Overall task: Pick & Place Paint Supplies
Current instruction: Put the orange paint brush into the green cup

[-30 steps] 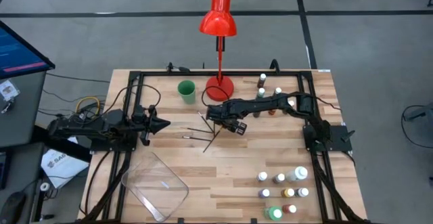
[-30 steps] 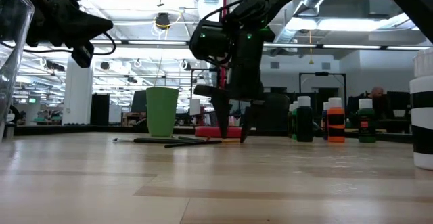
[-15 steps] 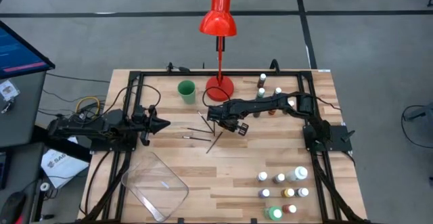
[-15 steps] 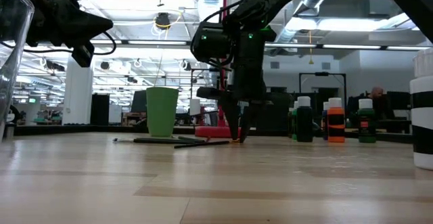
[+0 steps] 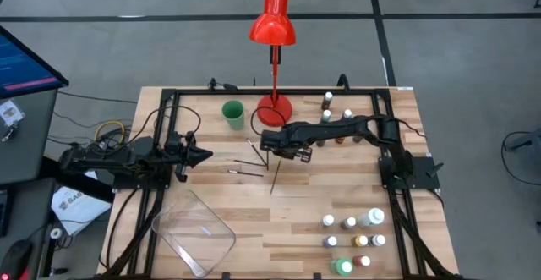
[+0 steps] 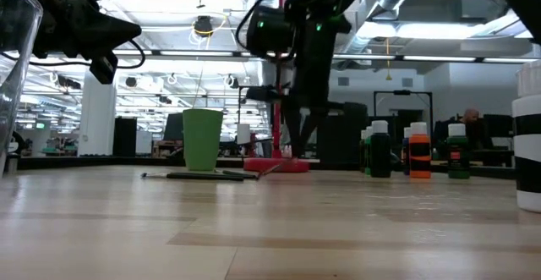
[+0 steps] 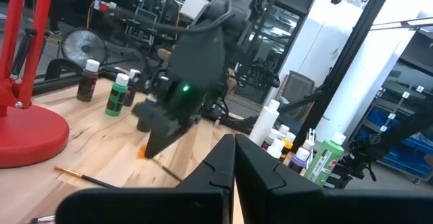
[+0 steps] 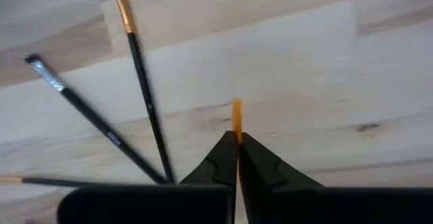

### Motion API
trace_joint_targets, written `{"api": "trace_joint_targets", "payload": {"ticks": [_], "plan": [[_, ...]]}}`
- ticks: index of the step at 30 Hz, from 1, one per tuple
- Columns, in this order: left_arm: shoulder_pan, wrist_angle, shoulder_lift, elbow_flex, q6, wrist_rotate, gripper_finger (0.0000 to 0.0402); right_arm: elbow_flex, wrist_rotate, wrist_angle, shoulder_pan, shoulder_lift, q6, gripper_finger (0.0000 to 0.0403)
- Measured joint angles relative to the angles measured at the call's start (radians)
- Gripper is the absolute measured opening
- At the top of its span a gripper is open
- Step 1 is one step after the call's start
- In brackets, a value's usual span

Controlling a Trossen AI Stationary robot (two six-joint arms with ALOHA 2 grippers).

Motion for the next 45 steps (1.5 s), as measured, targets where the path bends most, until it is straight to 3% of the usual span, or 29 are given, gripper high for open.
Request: {"api": "trace_joint_targets", "payload": {"ticks": [8,12,16,20,30,45], "plan": [[0.0,0.0,0.0,0.0,0.0,0.0,0.0001,0.001,0.27,0.178,0.046,-0.151,-0.268,0.0001],[0.0,0.0,0.002,0.0,0.0,0.0,0.0001,0.003,0.38,0.461,0.044,-0.201,-0.649,0.0],[0.0,0.0,0.006,0.0,0.0,0.0,0.0001,0.003,0.398,0.798,0.037,-0.21,-1.099,0.0],[0.0,0.002,0.011,0.0,0.0,0.001,0.0001,0.004,0.397,1.048,0.009,-0.2,-1.348,0.0],[0.0,0.008,0.011,0.0,0.0,0.002,0.0001,0.007,0.241,1.381,-0.101,-0.08,-1.55,0.0],[0.0,0.015,0.014,0.0,0.0,0.003,0.0001,0.008,0.177,1.443,-0.168,0.011,-1.665,0.0]]}}
